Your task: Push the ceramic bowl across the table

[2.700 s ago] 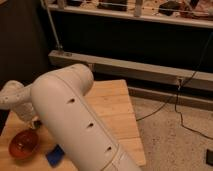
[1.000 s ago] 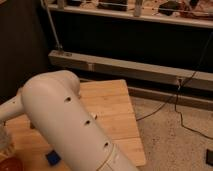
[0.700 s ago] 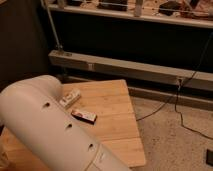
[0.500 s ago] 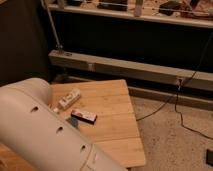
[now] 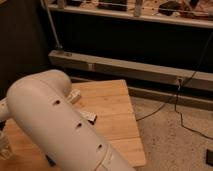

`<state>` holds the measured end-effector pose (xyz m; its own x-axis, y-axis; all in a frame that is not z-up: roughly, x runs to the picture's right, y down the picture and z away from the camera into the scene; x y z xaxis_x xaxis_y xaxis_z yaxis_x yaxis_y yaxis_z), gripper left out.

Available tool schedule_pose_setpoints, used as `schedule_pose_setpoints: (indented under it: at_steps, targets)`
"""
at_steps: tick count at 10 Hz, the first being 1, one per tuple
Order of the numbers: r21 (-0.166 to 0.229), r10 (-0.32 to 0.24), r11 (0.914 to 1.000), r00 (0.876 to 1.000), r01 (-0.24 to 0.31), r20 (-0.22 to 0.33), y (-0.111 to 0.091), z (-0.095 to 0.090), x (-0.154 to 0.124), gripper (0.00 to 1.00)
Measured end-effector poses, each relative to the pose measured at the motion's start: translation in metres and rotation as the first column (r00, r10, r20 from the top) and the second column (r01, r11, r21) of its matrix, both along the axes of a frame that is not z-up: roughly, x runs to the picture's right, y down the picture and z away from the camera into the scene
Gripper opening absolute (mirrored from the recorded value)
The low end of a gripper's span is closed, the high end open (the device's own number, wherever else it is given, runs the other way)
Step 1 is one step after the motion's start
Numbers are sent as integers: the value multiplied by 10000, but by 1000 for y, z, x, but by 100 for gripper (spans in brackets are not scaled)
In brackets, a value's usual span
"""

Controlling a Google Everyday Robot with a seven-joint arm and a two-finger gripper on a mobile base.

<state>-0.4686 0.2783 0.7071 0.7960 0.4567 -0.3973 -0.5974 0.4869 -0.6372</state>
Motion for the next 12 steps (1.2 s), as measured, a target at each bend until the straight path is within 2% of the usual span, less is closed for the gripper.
schedule_pose_setpoints:
  at_steps: [1,2,12]
  targets:
    - [77,357,9993,9994,-357,44,-9,11,9,2]
    - [98,409,9991,9991,-409,57,-11,14,11,2]
    - [96,365,9993,9993,-367,112,-10,12,9,2]
